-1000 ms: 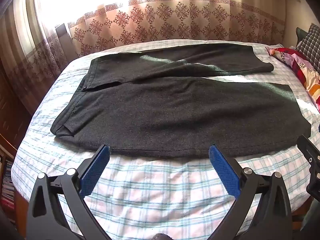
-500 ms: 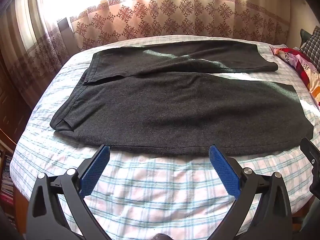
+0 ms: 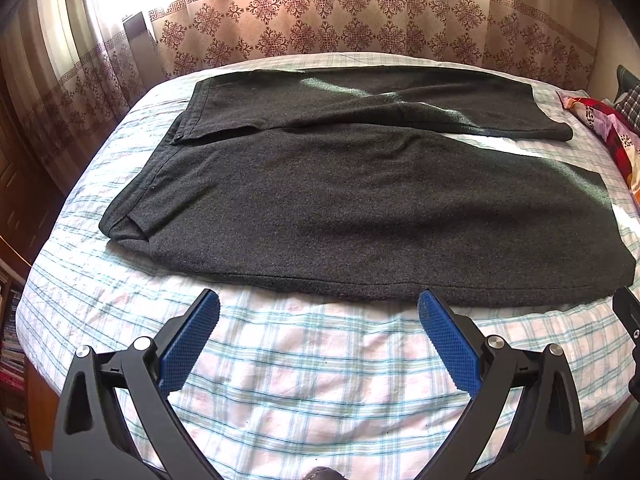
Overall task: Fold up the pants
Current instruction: 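Move both tools over the dark grey pants toward the waistband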
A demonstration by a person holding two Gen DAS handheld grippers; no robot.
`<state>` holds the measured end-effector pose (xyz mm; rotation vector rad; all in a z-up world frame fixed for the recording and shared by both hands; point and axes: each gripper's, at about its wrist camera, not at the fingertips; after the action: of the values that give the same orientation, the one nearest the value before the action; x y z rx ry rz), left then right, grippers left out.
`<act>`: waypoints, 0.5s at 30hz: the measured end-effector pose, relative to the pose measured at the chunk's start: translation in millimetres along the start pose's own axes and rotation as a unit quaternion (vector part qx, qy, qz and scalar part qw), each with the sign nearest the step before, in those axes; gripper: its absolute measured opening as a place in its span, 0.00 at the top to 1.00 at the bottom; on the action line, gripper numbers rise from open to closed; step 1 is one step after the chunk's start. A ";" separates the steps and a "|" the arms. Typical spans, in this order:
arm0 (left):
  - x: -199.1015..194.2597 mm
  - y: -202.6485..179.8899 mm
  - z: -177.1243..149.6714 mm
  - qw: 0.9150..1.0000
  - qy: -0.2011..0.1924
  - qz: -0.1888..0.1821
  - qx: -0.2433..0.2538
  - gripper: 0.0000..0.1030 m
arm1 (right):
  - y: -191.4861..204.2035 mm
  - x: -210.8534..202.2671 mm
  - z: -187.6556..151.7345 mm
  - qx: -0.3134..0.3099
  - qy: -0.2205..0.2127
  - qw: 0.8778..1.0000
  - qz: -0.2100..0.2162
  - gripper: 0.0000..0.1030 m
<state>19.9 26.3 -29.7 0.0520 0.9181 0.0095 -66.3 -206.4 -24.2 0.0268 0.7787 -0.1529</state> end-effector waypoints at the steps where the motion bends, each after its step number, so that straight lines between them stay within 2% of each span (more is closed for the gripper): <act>1: 1.7 0.0 0.3 1.000 0.002 0.000 -0.001 0.02 | 0.0 1.1 -0.5 0.001 0.003 1.000 0.002 0.05; 15: 13.6 -3.1 -6.8 1.000 0.020 0.003 0.004 0.02 | 0.2 6.3 -0.7 0.009 0.014 1.000 0.009 0.05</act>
<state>22.6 23.8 -44.7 0.0624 0.9587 0.0121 -62.3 -207.0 -29.1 0.0525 0.8056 -0.1417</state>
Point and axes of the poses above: each gripper's, at about its wrist camera, not at the fingertips, and x roughly the way its jaws point, y to its left, z to its top, and after that the axes turned 4 degrees about -x, right-handed
